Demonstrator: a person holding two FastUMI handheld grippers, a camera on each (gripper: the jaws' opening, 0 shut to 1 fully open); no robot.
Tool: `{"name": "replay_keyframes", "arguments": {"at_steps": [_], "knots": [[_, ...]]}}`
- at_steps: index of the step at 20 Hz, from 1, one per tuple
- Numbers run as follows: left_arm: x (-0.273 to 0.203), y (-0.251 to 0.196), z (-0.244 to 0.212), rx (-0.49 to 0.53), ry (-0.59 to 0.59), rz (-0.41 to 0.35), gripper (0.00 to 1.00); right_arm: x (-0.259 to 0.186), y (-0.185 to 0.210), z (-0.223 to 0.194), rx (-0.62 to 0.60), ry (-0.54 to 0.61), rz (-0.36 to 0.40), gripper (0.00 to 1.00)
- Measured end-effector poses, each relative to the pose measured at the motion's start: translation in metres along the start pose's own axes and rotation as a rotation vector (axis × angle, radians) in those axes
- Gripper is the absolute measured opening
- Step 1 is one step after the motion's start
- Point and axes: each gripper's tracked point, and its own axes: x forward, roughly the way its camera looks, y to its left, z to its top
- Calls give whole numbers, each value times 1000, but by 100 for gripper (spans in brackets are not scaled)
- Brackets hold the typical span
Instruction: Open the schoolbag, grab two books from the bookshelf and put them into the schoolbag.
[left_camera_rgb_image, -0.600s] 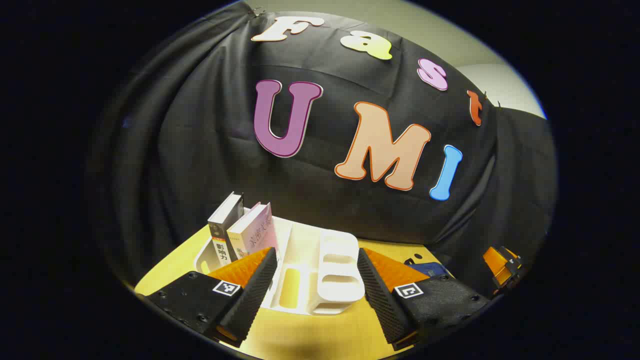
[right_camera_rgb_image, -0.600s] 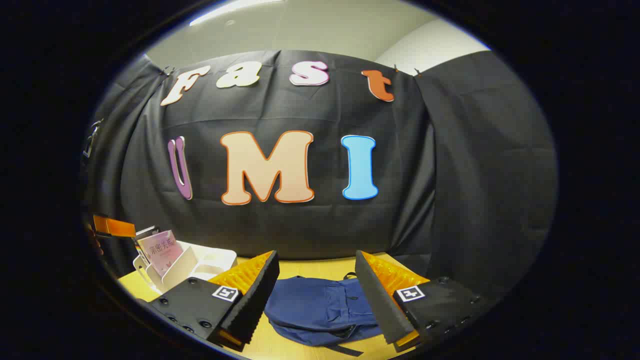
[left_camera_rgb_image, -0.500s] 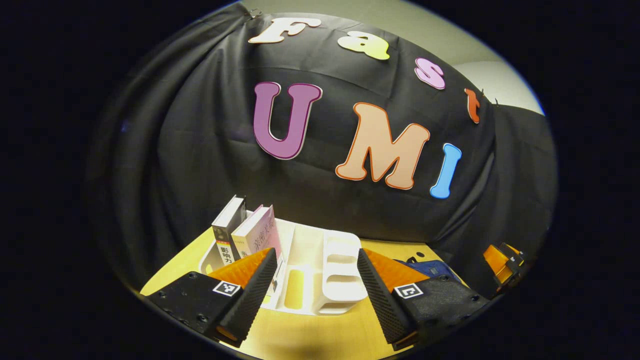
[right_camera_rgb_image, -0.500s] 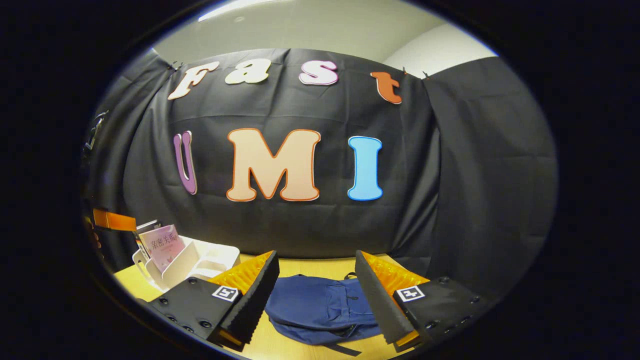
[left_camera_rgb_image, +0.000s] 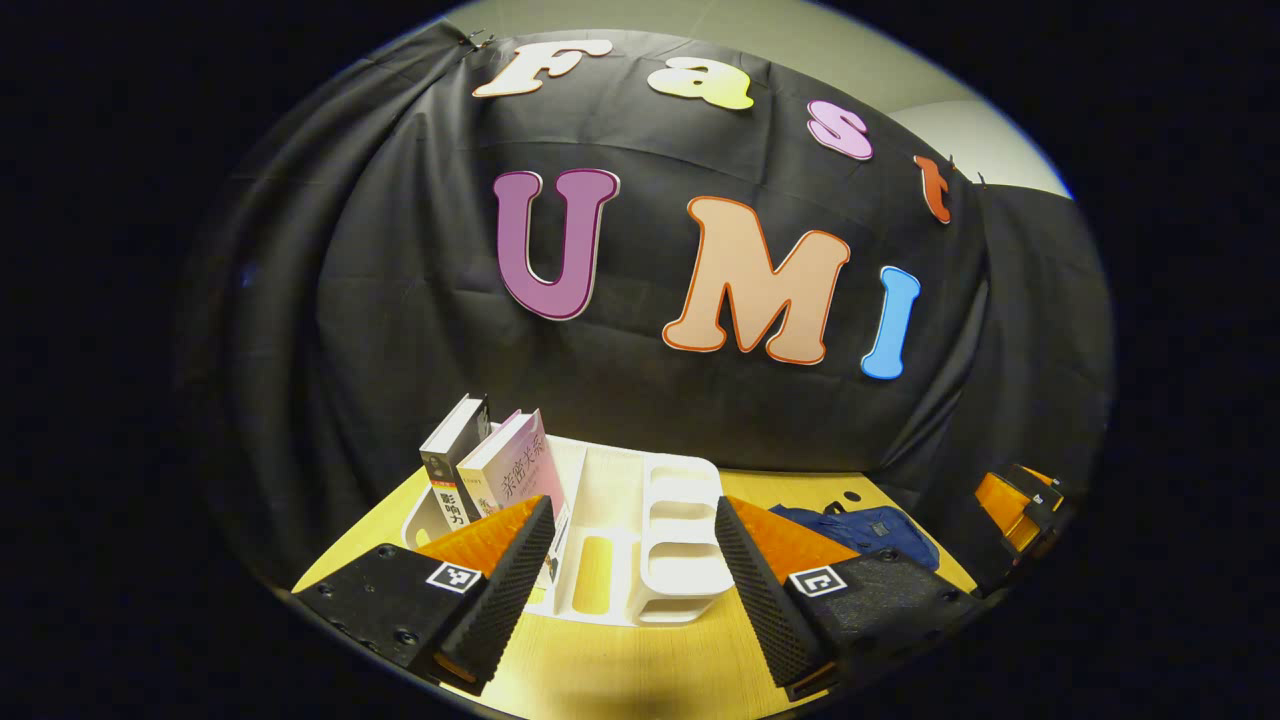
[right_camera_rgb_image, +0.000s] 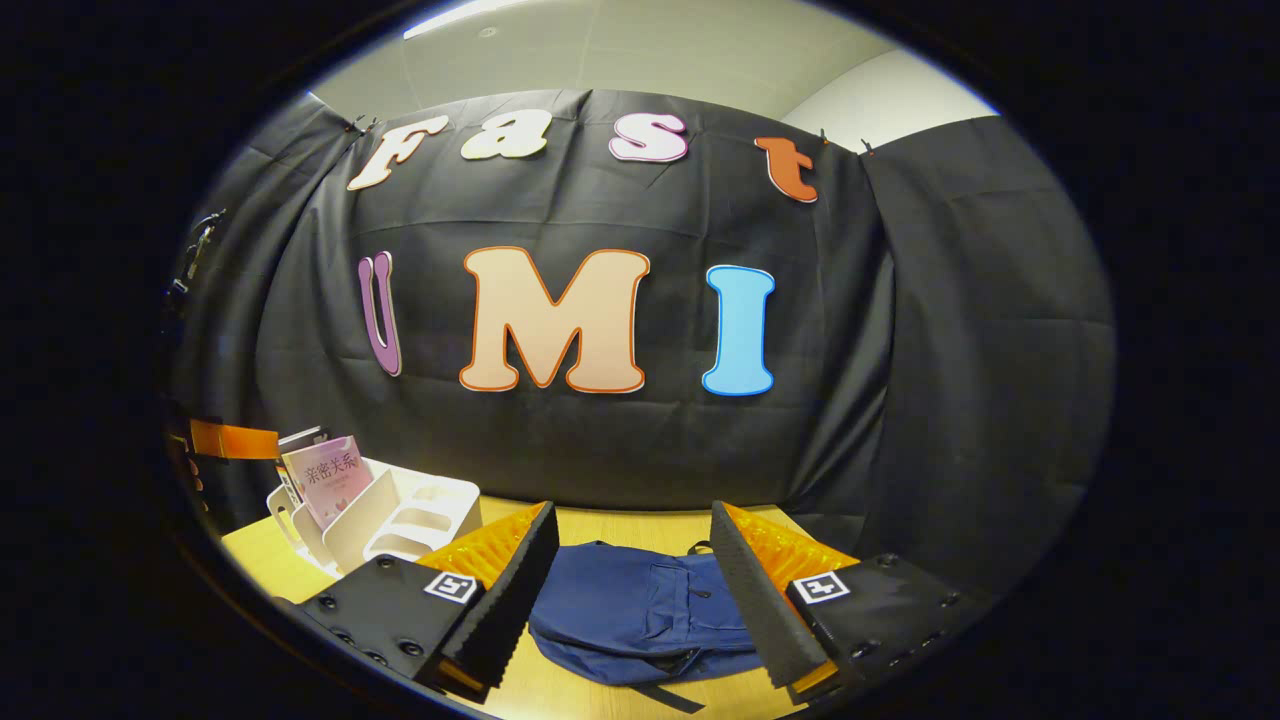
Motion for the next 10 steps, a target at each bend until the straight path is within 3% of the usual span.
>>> {"name": "replay_keyframes", "arguments": {"at_steps": [5,10], "knots": [[-3,1,-1,20,0,12,95,7,-7,-9,-21,20,-1,95],[-2,14,-5,31,18,41,95,10,-6,-35,-137,59,-7,95]]}}
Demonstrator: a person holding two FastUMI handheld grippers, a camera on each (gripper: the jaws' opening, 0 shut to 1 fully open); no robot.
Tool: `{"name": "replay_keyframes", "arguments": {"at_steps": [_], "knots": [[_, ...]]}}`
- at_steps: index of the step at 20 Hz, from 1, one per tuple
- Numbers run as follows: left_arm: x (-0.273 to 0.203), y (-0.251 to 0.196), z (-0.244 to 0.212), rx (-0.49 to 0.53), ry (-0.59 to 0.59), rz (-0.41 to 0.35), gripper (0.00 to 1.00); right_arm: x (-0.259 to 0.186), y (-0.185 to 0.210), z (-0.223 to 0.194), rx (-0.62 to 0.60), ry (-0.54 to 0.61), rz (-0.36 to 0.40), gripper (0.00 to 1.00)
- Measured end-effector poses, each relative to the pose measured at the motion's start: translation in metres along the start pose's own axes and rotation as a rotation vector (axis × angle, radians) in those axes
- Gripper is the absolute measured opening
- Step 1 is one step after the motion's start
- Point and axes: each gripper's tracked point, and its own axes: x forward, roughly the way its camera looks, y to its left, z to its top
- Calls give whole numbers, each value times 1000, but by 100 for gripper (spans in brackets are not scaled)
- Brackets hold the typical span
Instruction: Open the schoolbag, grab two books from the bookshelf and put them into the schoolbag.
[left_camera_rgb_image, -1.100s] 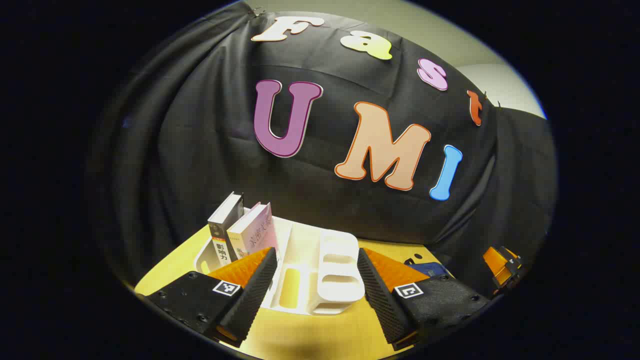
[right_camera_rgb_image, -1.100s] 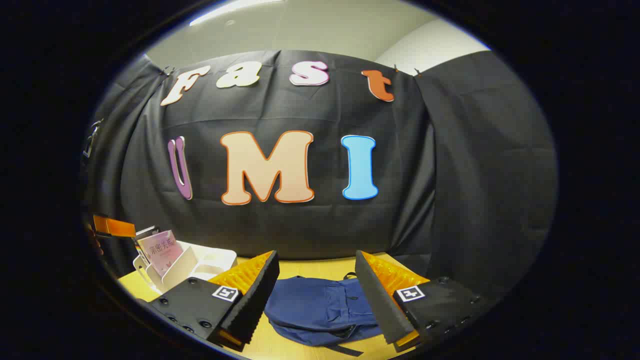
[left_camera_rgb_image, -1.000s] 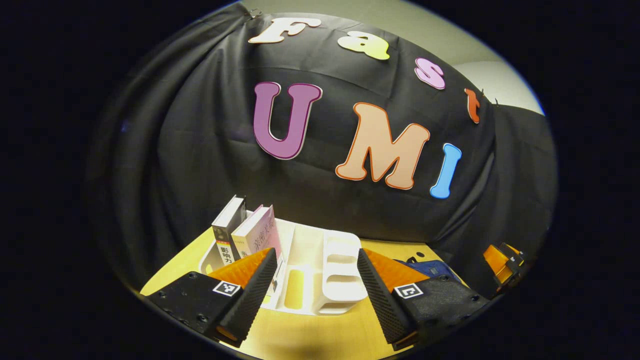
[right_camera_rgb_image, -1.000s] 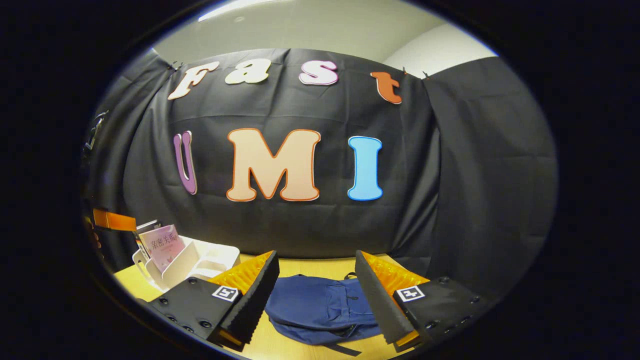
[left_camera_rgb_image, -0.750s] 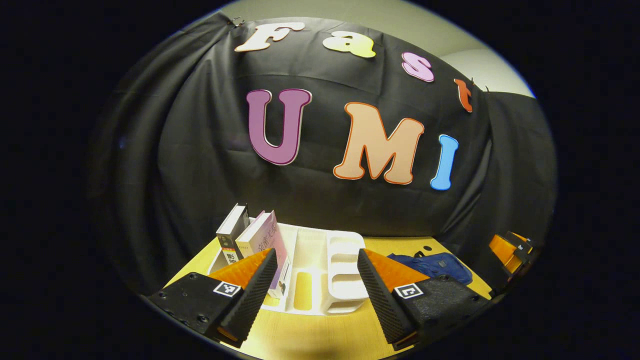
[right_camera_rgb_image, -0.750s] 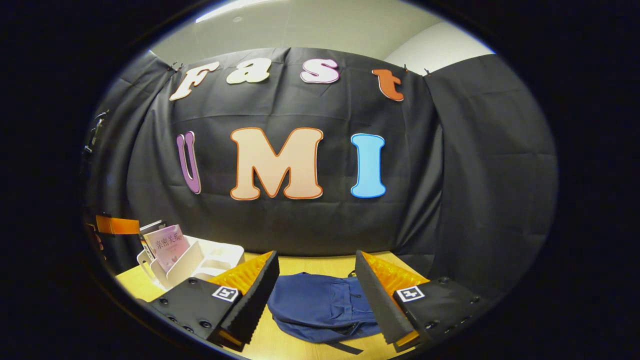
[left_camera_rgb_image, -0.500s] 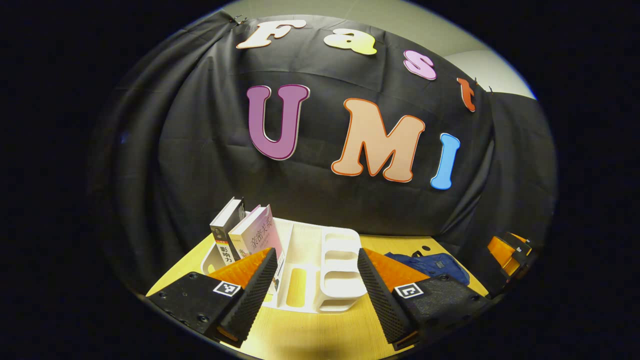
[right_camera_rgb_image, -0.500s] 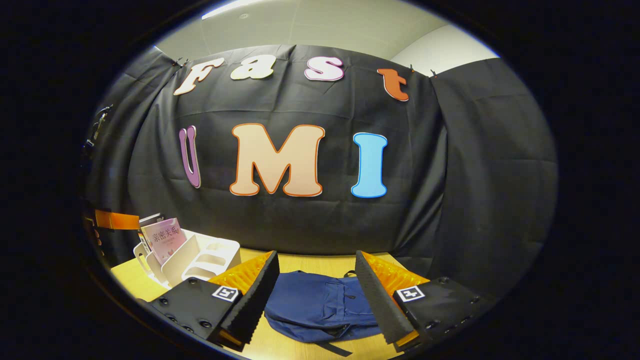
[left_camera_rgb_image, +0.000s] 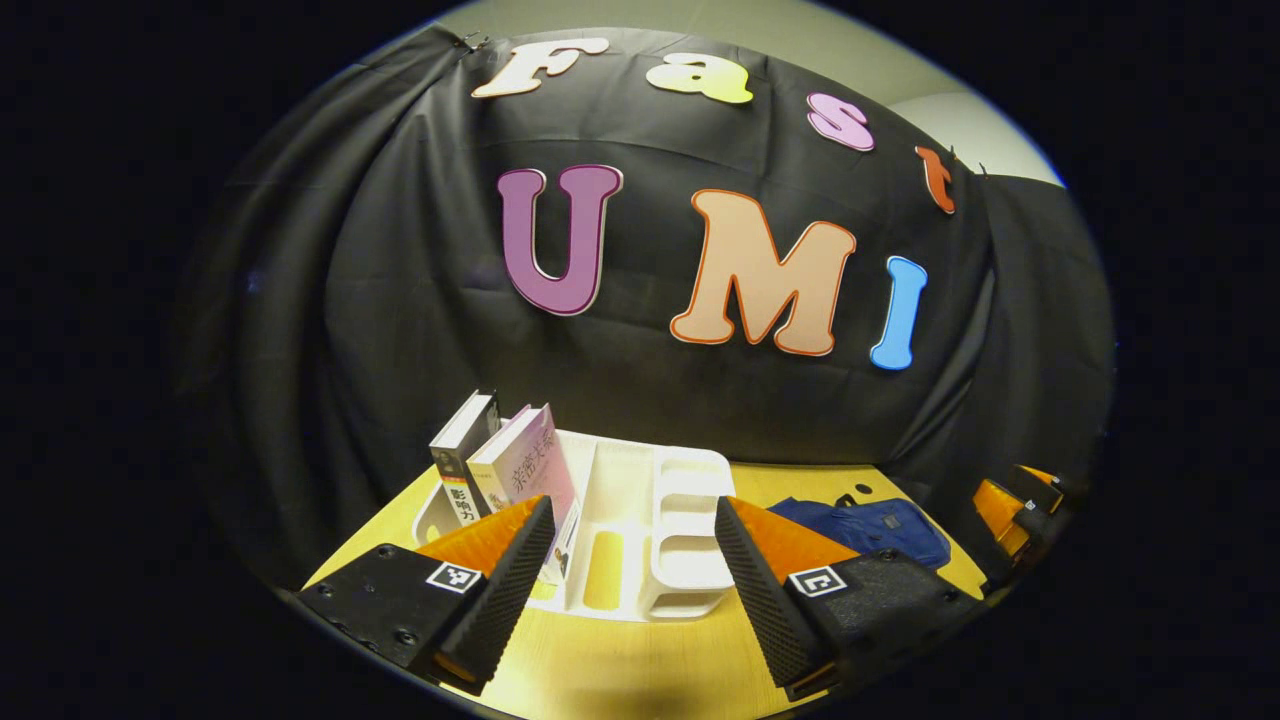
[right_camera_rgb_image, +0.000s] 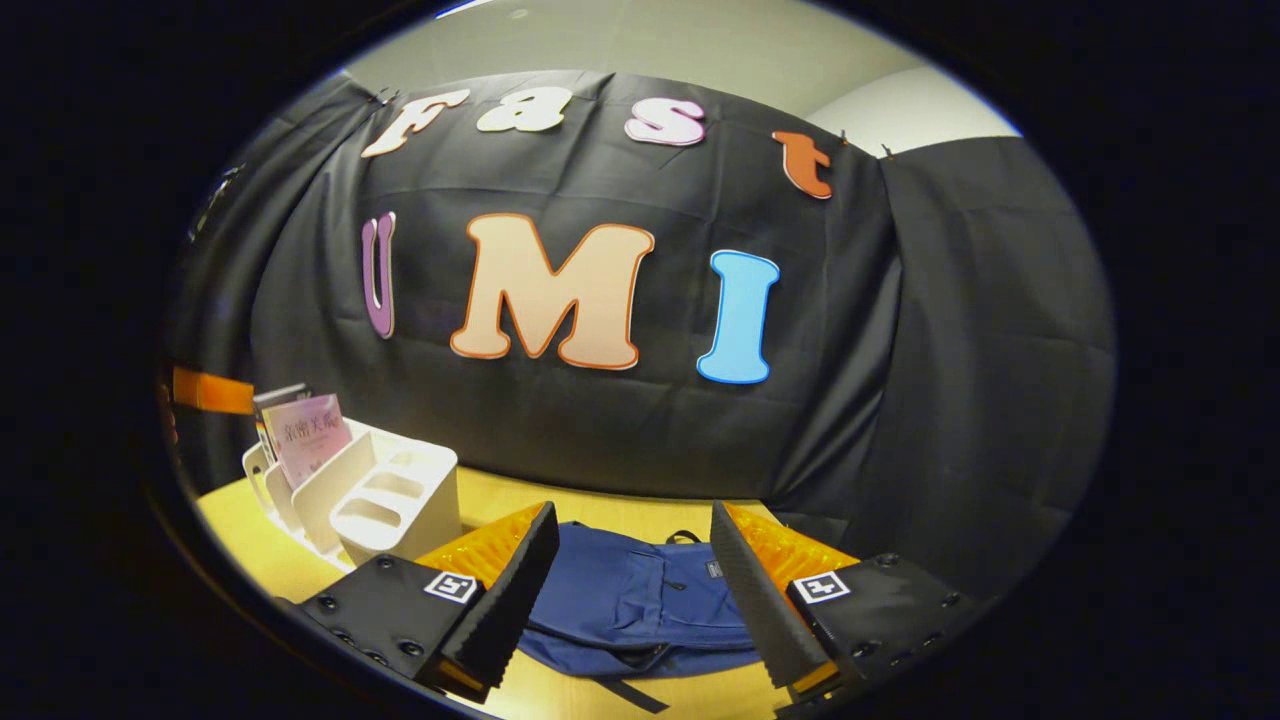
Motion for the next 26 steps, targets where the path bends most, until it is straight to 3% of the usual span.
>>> {"name": "replay_keyframes", "arguments": {"at_steps": [5,7,8,11,12,14,15,16,21,22,23,24,26], "knots": [[-2,19,1,15,6,30,92,4,16,-34,-154,37,1,95],[-4,28,0,18,7,44,95,6,21,-46,-231,41,-7,95],[-4,33,0,19,7,50,95,9,25,-54,-273,45,-12,100],[-5,51,0,50,13,84,95,12,33,-73,-436,60,-45,97],[-5,58,0,64,14,97,95,14,36,-80,-494,60,-50,92],[-5,67,-5,77,28,109,95,15,48,-92,-586,62,-37,92],[-5,71,-7,77,37,113,95,17,55,-99,-620,65,-20,98],[-5,76,-9,74,43,116,95,19,63,-107,-646,72,-3,91],[-1,96,-17,61,64,136,95,28,81,-139,-829,86,24,89],[0,101,-18,63,69,140,95,29,84,-146,-866,88,32,100],[1,104,-18,64,74,145,95,30,87,-153,-894,93,44,89],[1,108,-20,66,78,150,95,31,90,-160,-920,100,56,96],[3,115,-22,66,89,158,95,36,93,-169,-969,113,72,91]]}}
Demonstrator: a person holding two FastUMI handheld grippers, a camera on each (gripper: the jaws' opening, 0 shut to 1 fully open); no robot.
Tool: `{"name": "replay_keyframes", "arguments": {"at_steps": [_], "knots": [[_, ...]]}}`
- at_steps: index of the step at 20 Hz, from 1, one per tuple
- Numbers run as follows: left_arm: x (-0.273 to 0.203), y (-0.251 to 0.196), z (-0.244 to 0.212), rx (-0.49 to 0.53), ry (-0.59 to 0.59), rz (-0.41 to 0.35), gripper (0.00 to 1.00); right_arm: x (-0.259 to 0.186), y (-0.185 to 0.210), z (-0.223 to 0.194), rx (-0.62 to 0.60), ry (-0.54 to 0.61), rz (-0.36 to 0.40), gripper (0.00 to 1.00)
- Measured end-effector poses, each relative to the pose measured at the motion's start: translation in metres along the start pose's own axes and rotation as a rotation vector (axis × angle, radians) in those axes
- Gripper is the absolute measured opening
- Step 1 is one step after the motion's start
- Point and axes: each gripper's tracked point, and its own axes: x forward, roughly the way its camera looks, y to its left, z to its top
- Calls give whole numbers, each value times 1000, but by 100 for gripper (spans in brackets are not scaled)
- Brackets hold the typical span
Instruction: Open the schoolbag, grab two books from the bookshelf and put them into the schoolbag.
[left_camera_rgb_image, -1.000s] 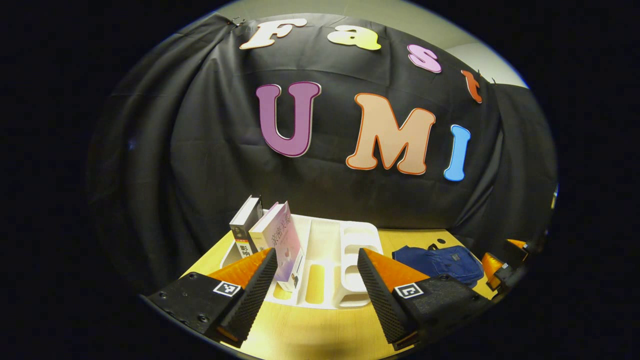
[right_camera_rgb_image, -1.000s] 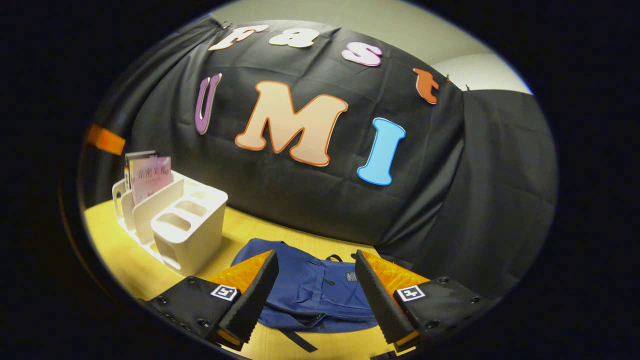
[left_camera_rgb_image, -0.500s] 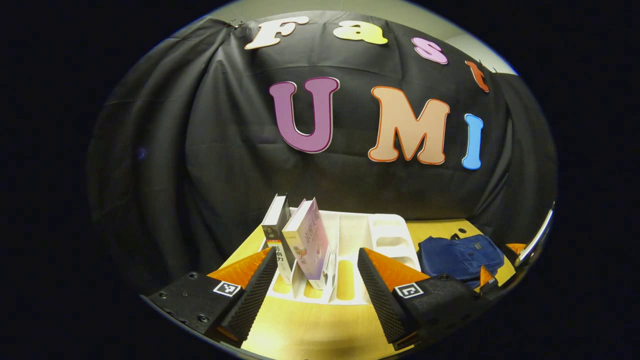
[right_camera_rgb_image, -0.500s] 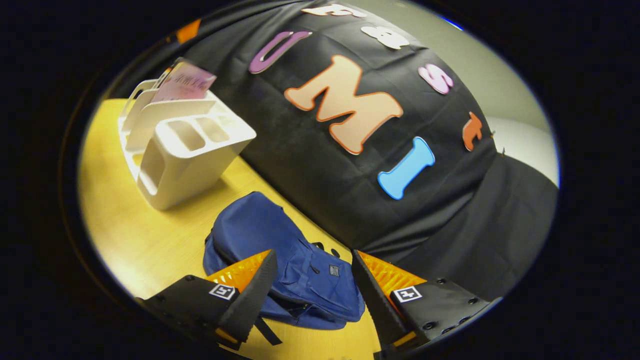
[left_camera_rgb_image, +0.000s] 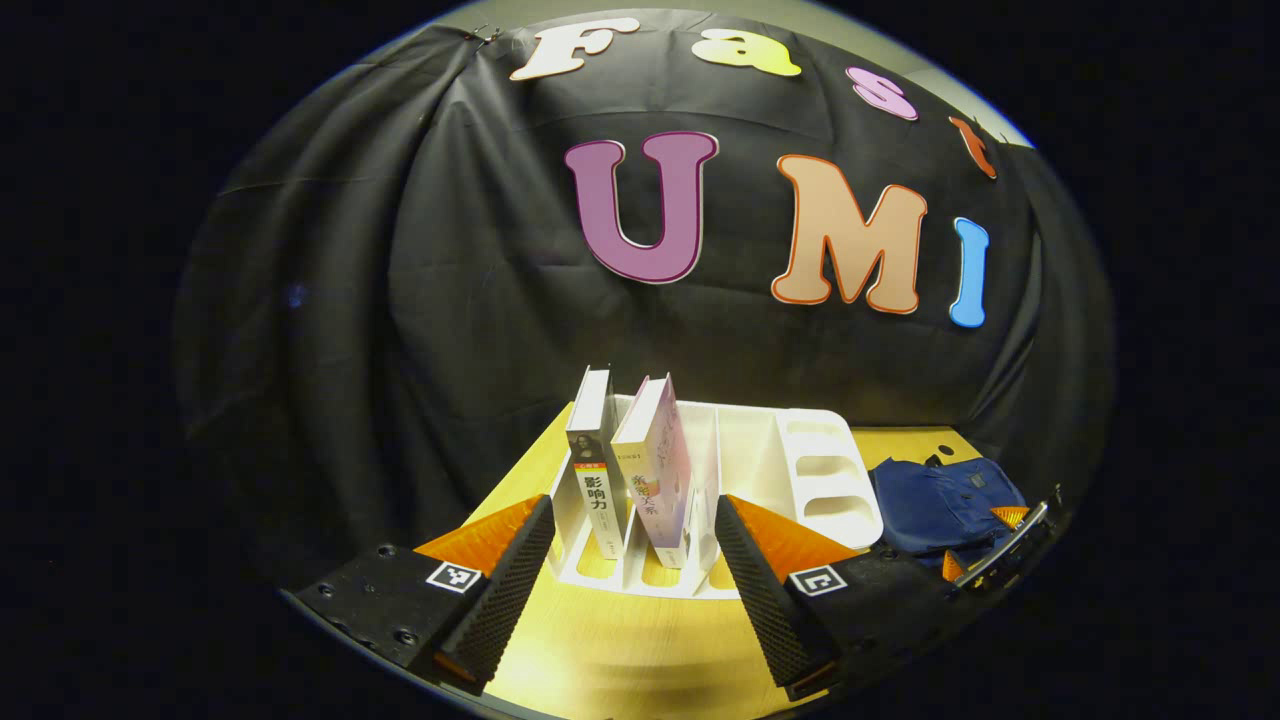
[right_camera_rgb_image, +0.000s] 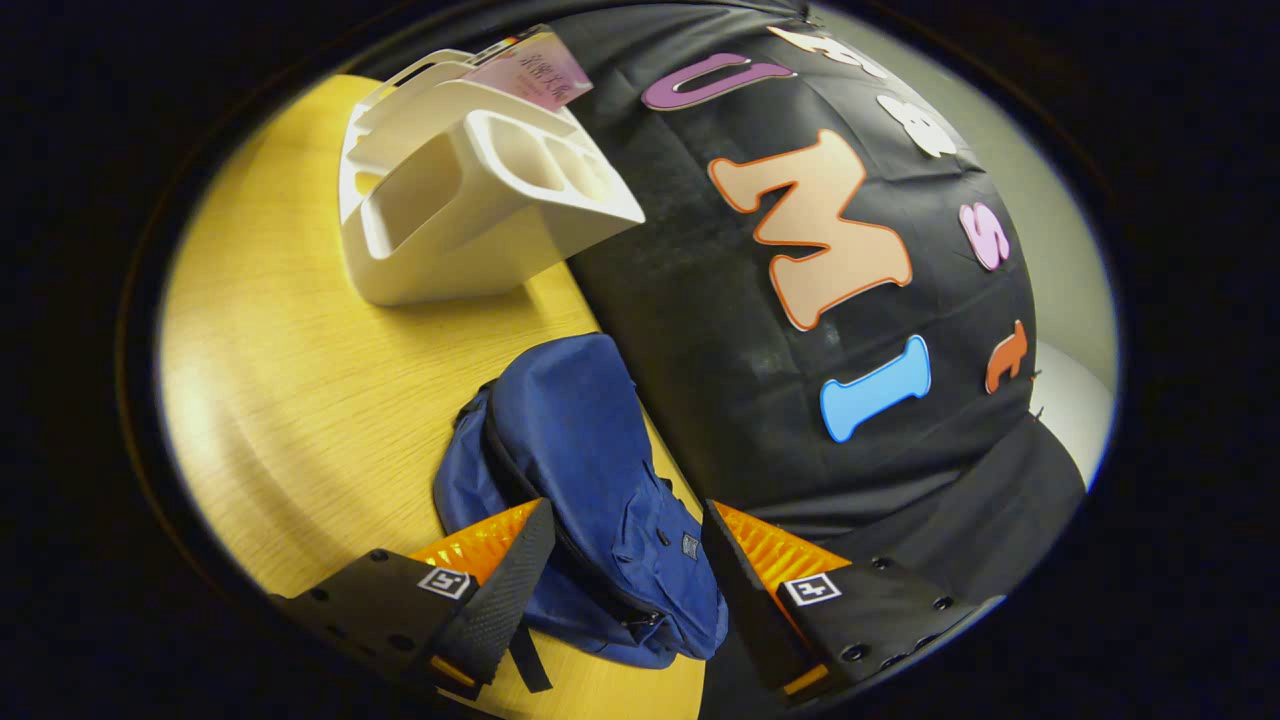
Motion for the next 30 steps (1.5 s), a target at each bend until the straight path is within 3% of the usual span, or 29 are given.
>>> {"name": "replay_keyframes", "arguments": {"at_steps": [1,4,5,7,8,13,18,27,30], "knots": [[2,2,-1,-1,4,1,95,4,3,-1,-22,6,5,96],[4,8,-2,0,7,13,95,18,11,-8,-54,42,20,96],[5,10,0,4,3,18,95,24,13,-11,-50,65,30,87],[7,15,-1,15,3,26,95,37,13,-18,-41,107,35,87],[7,17,-1,18,6,26,95,41,12,-19,-38,121,30,95],[10,22,-5,8,27,35,95,59,-6,-20,-22,155,-54,75],[16,19,-4,9,40,22,95,79,-7,-24,-40,172,-66,53],[39,4,-3,-1,77,-26,95,107,-15,-27,-33,205,-98,1],[45,-2,8,-7,80,-52,95,105,-29,-26,8,207,-127,8]]}}
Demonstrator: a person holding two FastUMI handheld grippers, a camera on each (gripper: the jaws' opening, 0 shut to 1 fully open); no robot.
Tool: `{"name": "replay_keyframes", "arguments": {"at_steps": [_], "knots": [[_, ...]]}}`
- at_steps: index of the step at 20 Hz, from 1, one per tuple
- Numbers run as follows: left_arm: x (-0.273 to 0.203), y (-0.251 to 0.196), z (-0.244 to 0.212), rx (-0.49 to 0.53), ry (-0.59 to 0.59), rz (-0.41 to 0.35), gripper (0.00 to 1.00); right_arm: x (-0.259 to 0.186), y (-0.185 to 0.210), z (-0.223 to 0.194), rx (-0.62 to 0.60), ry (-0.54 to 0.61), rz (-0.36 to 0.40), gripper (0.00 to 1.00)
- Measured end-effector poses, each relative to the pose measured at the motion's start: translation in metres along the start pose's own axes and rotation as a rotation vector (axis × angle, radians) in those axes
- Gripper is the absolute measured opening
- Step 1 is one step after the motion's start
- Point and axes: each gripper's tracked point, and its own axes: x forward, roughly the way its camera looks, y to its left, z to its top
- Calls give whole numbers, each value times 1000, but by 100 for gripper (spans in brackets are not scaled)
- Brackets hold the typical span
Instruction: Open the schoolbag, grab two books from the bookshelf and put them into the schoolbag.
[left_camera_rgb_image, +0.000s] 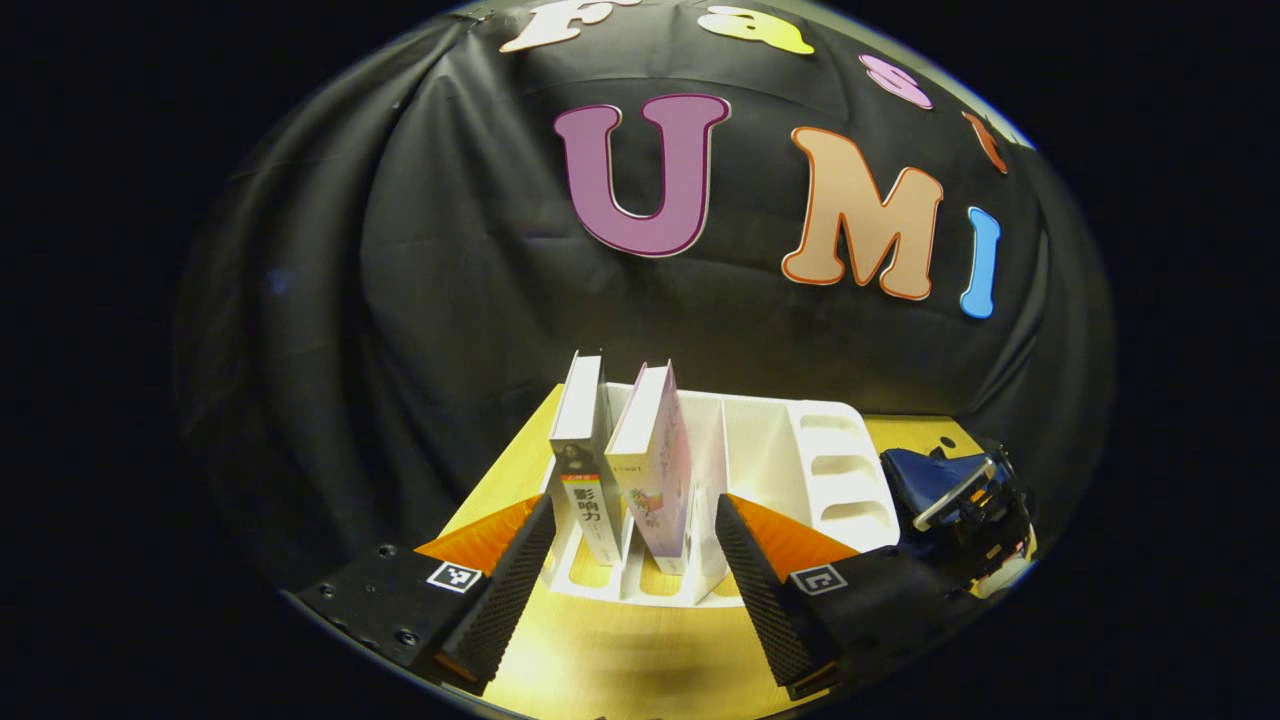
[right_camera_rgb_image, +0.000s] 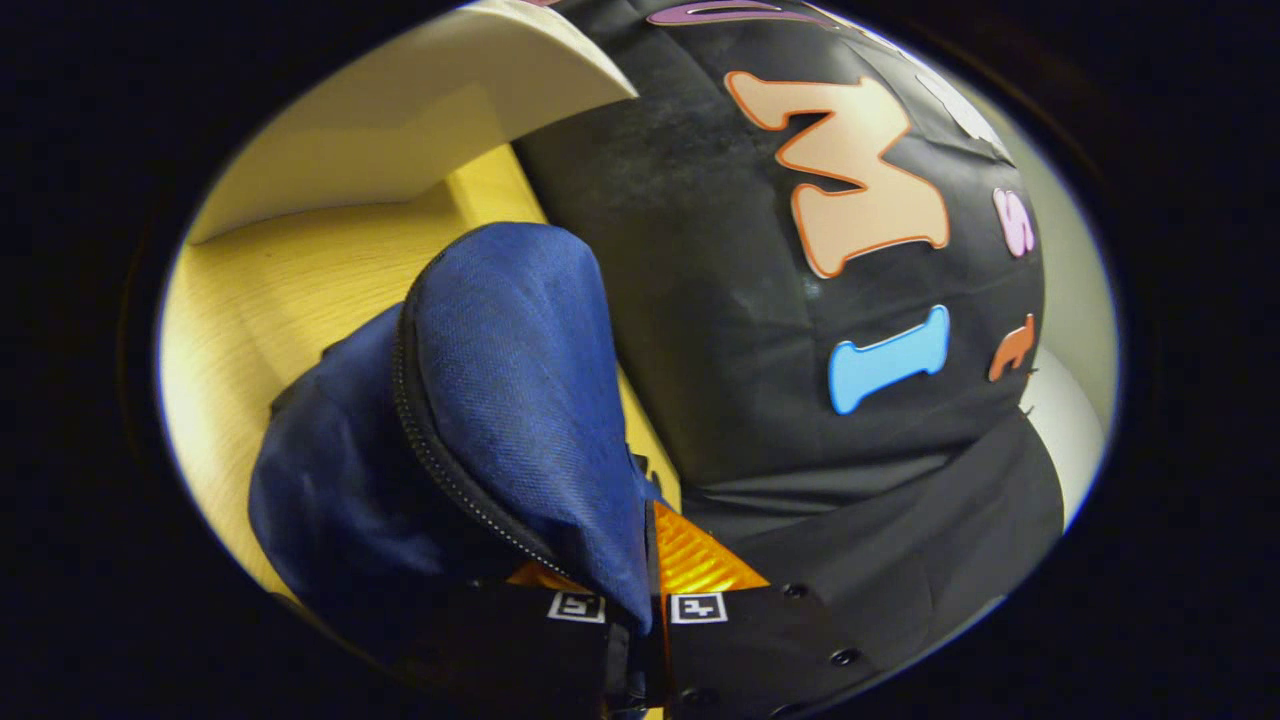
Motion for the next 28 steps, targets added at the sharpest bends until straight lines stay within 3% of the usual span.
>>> {"name": "replay_keyframes", "arguments": {"at_steps": [10,15,22,28], "knots": [[46,-16,68,93,-42,-59,95,-10,-51,-6,111,-1,-44,7],[82,-15,95,119,-28,-83,95,-20,-64,-11,163,22,-26,7],[127,-15,78,115,228,-164,95,-34,-75,-22,227,49,-6,8],[149,-6,39,99,499,-168,92,-46,-80,-33,244,50,2,7]]}}
